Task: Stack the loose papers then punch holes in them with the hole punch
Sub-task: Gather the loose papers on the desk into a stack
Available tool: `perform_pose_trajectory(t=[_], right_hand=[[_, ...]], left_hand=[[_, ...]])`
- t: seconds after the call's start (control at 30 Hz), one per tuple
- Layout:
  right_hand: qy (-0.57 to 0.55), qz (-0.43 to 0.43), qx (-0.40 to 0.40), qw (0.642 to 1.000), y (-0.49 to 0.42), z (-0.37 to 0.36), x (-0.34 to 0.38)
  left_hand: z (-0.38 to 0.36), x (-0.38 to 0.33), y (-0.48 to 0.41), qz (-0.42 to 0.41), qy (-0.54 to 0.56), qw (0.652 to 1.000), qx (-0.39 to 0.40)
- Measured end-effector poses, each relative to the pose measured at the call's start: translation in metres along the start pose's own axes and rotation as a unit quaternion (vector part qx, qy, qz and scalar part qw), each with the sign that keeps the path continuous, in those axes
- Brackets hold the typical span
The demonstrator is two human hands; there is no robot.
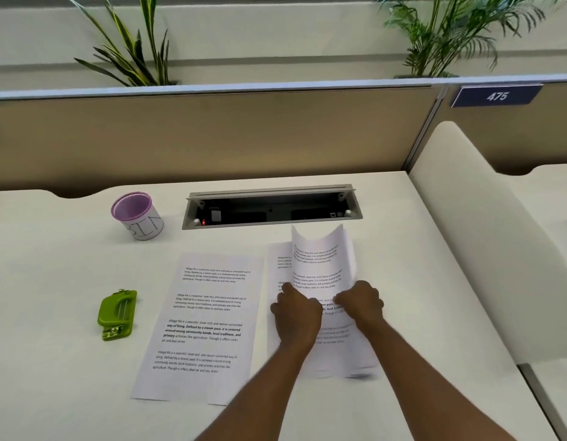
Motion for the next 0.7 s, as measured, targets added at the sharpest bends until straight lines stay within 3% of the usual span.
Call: perform_pose_trajectory(t=[0.07,0.17,0.33,0.43,0.5,0.57,0.63,0.7], right_hand=[[-0.114,0.037,0.041,0.992,0.001,0.002,0.004],[-0.276,0.079,0.179,0.941,0.008,0.001,0.019],[-0.352,0.168,0.324,0.862,0.028,0.011,0.057],[-0.373,0.205,0.360,0.830,0.039,0.015,0.077],[-0.388,0.214,0.374,0.815,0.045,0.013,0.087],[-0.399,0.208,0.376,0.810,0.048,0.006,0.093],[-0.405,0.182,0.354,0.823,0.048,-0.005,0.092],[-0.401,0.137,0.307,0.852,0.047,-0.022,0.083]], left_hand=[[0.004,0.001,-0.003,0.006,0.001,1.000,-0.006],[0.015,0.007,-0.011,0.027,0.029,0.999,-0.017],[0.040,0.021,-0.034,0.047,0.185,0.981,-0.038],[0.053,0.019,-0.041,0.014,0.349,0.937,0.020],[0.058,0.011,-0.043,-0.014,0.465,0.878,0.112],[0.075,0.009,-0.044,-0.040,0.518,0.842,0.145],[0.099,0.019,-0.049,-0.053,0.529,0.837,0.129],[0.125,0.037,-0.054,-0.048,0.500,0.860,0.095]])
Point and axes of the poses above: each hand's wrist, its own y-axis away from the middle knuckle, its own z-axis out of the back of the hand, x = y × z, the point moved 6 cm from there along -y, towards the middle knuckle, and after that the axes turned 7 degrees about x, right-handed, at the moved point
